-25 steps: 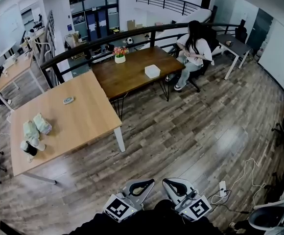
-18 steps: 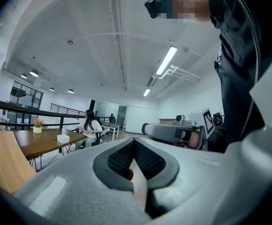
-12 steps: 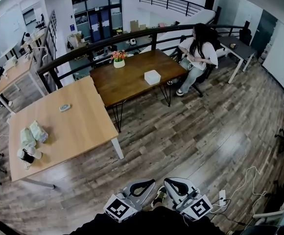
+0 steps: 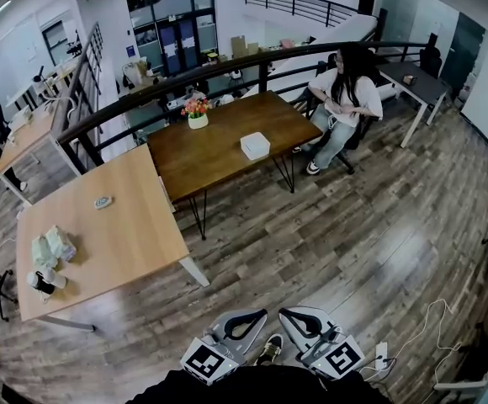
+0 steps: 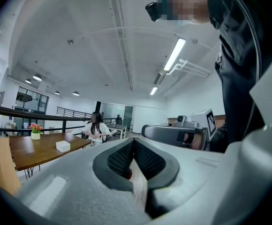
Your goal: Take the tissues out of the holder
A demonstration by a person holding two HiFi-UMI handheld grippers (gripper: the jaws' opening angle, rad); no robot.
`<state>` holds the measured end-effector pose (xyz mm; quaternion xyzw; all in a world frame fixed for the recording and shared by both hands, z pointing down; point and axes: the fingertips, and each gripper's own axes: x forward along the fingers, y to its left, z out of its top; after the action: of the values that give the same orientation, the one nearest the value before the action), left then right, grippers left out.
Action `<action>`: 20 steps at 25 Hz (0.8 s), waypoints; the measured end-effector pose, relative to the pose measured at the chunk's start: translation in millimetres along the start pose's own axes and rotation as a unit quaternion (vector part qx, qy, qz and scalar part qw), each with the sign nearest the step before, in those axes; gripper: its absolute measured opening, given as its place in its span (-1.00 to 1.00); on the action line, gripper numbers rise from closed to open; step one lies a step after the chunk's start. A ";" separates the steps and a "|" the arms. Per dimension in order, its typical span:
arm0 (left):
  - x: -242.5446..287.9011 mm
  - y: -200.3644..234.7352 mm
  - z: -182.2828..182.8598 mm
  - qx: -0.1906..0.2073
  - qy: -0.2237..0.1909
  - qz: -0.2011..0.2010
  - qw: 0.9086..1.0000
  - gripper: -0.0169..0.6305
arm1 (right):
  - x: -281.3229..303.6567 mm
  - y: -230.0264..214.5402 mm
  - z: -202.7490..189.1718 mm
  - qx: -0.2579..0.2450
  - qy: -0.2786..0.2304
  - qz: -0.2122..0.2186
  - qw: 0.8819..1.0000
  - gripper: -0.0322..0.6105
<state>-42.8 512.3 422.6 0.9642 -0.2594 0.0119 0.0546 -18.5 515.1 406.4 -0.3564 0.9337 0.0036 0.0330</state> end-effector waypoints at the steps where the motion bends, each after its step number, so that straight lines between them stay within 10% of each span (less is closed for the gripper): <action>1: 11.0 0.9 -0.2 -0.001 0.002 0.002 1.000 -0.96 | -2.1 -9.9 0.9 0.000 -0.001 0.001 1.000 -0.89; 20: 133.0 21.1 2.4 -0.014 0.013 0.015 1.000 -0.96 | -19.9 -130.3 -4.4 0.017 -0.005 0.010 1.000 -0.89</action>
<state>61.7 427.5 429.2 0.9591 -0.2733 0.0219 0.0709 82.7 431.0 414.3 -0.3467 0.9369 -0.0107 0.0435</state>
